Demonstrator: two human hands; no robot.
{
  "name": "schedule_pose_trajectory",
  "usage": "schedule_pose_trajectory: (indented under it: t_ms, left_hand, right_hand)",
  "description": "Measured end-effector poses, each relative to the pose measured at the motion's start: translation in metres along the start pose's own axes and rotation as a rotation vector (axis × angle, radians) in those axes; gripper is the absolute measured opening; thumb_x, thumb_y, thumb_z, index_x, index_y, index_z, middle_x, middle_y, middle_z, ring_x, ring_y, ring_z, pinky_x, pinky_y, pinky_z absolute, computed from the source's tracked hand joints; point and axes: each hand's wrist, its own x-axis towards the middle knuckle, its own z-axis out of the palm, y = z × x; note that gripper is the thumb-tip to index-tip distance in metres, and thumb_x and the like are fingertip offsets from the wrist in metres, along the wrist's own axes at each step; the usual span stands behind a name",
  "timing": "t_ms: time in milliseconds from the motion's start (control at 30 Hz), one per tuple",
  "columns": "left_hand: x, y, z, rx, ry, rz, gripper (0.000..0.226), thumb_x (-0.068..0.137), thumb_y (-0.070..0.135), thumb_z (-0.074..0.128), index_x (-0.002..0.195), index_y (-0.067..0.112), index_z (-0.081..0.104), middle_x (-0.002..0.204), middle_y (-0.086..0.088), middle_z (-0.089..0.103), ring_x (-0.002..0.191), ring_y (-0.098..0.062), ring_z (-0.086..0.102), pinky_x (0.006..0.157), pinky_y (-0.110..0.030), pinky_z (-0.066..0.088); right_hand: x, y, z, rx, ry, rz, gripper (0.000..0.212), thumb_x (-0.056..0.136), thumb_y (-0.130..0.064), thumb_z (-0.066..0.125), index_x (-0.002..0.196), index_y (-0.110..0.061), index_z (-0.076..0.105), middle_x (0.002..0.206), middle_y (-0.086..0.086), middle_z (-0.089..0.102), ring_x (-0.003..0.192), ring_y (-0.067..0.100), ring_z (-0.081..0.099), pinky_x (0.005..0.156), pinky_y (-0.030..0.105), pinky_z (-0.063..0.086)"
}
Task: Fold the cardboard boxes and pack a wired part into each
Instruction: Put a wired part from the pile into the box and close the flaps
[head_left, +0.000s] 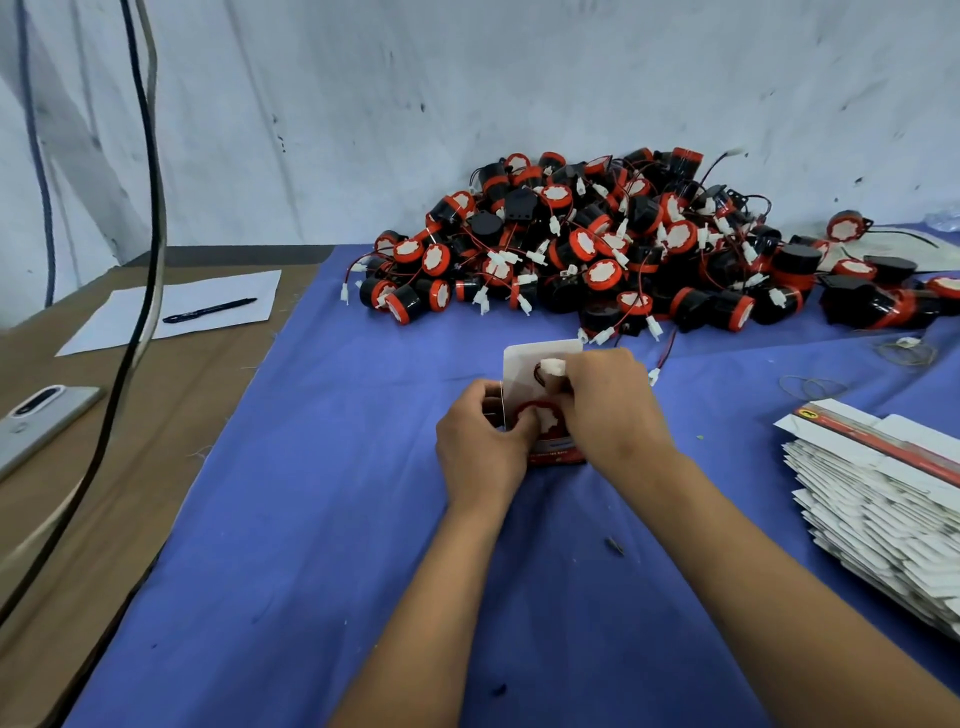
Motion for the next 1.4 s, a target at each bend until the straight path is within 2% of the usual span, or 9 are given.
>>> schedule_pose_trajectory:
  t_ms: [167,333,500,633,733,933,1133,1267,1400]
  left_hand:
    - [0.0,-0.001,0.001,-0.006,-0.012,-0.013,0.018,0.079,0.028,0.082,0.091,0.03,0.069,0.082,0.017,0.072,0.077,0.001,0.067,0.068,-0.023,0.052]
    - [0.001,-0.001,0.001,-0.039,-0.024,-0.036,0.013,0.079,0.028,0.08,0.085,0.028,0.068,0.079,0.016,0.073,0.074,0.002,0.067,0.063,-0.023,0.048]
    - [0.002,0.001,0.0,-0.028,-0.035,-0.01,0.012,0.079,0.018,0.072,0.085,0.028,0.067,0.075,0.016,0.07,0.069,0.004,0.062,0.058,-0.012,0.042]
    - [0.004,-0.001,0.0,0.084,-0.05,0.021,0.005,0.087,0.015,0.064,0.083,0.018,0.063,0.072,0.009,0.066,0.067,-0.012,0.057,0.059,-0.029,0.046]
    - [0.004,0.001,0.0,0.154,-0.068,0.038,0.01,0.09,0.025,0.065,0.081,0.022,0.061,0.072,0.009,0.066,0.068,-0.006,0.06,0.055,-0.022,0.042]
    - [-0.002,0.004,-0.002,0.014,-0.065,-0.019,0.015,0.079,0.015,0.076,0.083,0.025,0.065,0.078,0.011,0.072,0.075,-0.005,0.065,0.062,-0.022,0.049]
    - [0.0,0.007,-0.005,-0.213,-0.209,-0.068,0.018,0.077,0.018,0.074,0.095,0.019,0.074,0.087,0.005,0.078,0.083,-0.01,0.073,0.069,-0.027,0.056]
    - [-0.003,0.009,-0.002,-0.198,-0.168,-0.041,0.023,0.076,0.019,0.069,0.097,0.027,0.07,0.089,0.009,0.076,0.079,-0.003,0.07,0.067,-0.028,0.056]
    - [-0.009,0.011,0.002,-0.173,-0.038,0.163,0.037,0.082,0.007,0.063,0.111,0.03,0.066,0.103,0.01,0.071,0.089,-0.008,0.07,0.07,-0.035,0.061]
  right_hand:
    - [0.001,-0.009,0.005,-0.153,0.003,0.0,0.022,0.08,-0.002,0.052,0.066,-0.017,0.045,0.069,0.004,0.053,0.065,0.027,0.05,0.049,0.033,0.028]
    - [-0.002,-0.025,0.011,-0.119,-0.089,0.004,0.023,0.079,-0.006,0.055,0.09,-0.022,0.068,0.084,0.003,0.063,0.071,0.026,0.055,0.052,0.031,0.033]
    - [-0.003,-0.024,0.019,0.053,-0.186,0.073,0.042,0.088,-0.028,0.037,0.109,-0.02,0.072,0.121,0.005,0.061,0.114,0.028,0.051,0.099,0.039,0.042]
    - [-0.002,-0.029,0.025,-0.061,-0.236,0.088,0.057,0.084,-0.053,0.015,0.088,-0.025,0.064,0.111,0.007,0.062,0.112,0.028,0.044,0.107,0.043,0.032]
    - [0.0,-0.03,0.025,0.039,-0.188,0.155,0.078,0.094,-0.07,0.005,0.084,-0.027,0.07,0.11,0.005,0.064,0.115,0.03,0.047,0.111,0.046,0.031]
    - [0.005,-0.031,0.021,0.182,-0.009,0.266,0.055,0.103,-0.037,0.03,0.065,-0.01,0.058,0.086,0.012,0.066,0.092,0.035,0.056,0.084,0.04,0.044]
    - [0.002,-0.021,0.018,0.259,0.05,0.371,0.046,0.094,-0.037,0.05,0.055,-0.013,0.053,0.058,0.002,0.057,0.061,0.022,0.055,0.057,0.032,0.038]
    - [0.002,-0.019,0.018,0.156,-0.013,0.241,0.041,0.095,-0.036,0.05,0.061,-0.016,0.062,0.069,0.002,0.063,0.071,0.024,0.06,0.062,0.033,0.046]
    - [0.008,-0.014,0.015,0.175,-0.088,0.172,0.047,0.099,-0.034,0.036,0.055,-0.022,0.045,0.08,0.006,0.059,0.086,0.032,0.057,0.074,0.037,0.038]
